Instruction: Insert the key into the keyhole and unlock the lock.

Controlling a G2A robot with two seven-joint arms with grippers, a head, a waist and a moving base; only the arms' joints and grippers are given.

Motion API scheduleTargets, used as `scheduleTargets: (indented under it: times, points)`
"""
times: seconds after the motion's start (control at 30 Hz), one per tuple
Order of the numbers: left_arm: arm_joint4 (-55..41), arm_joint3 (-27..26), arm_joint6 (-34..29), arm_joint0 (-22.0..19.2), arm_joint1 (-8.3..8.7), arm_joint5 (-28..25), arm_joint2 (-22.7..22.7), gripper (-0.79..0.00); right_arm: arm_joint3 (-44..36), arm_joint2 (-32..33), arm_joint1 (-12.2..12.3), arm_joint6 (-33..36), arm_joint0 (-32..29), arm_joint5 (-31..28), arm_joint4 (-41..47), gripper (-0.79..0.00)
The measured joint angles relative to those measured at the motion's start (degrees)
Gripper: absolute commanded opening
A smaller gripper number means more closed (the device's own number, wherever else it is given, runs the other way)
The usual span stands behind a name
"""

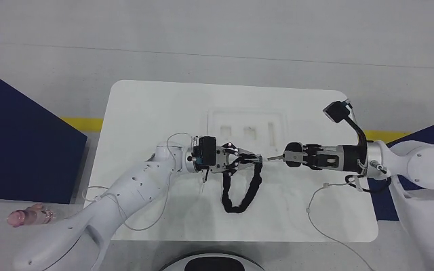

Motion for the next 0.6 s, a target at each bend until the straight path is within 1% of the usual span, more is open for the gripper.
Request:
scheduleTargets:
  times: [0.13,0.3,0.47,0.6]
  points:
    - [-2.54,0.12,1.06,-0.55,0.8,1.05,2.1,-0.785,-1.7,0.62,0.19,-1.82,-0.94,1.35,-1.85,-0.785]
    - [-5.13,0.24,2.14,-1.0,1.25,2.14,4.81,-0.785,-5.63,1.96,0.62,-2.89,-2.25,2.91,-5.89,-0.785]
    - [-5.55,0.34,2.15,-1.04,1.27,2.15,5.17,-0.785,-10.26,2.34,0.93,-3.33,-2.95,4.62,-9.17,-0.785]
    - [-5.53,0.33,2.15,-1.04,1.27,2.15,5.16,-0.785,-12.87,1.3,1.16,-2.48,-2.71,6.79,-11.86,-0.785]
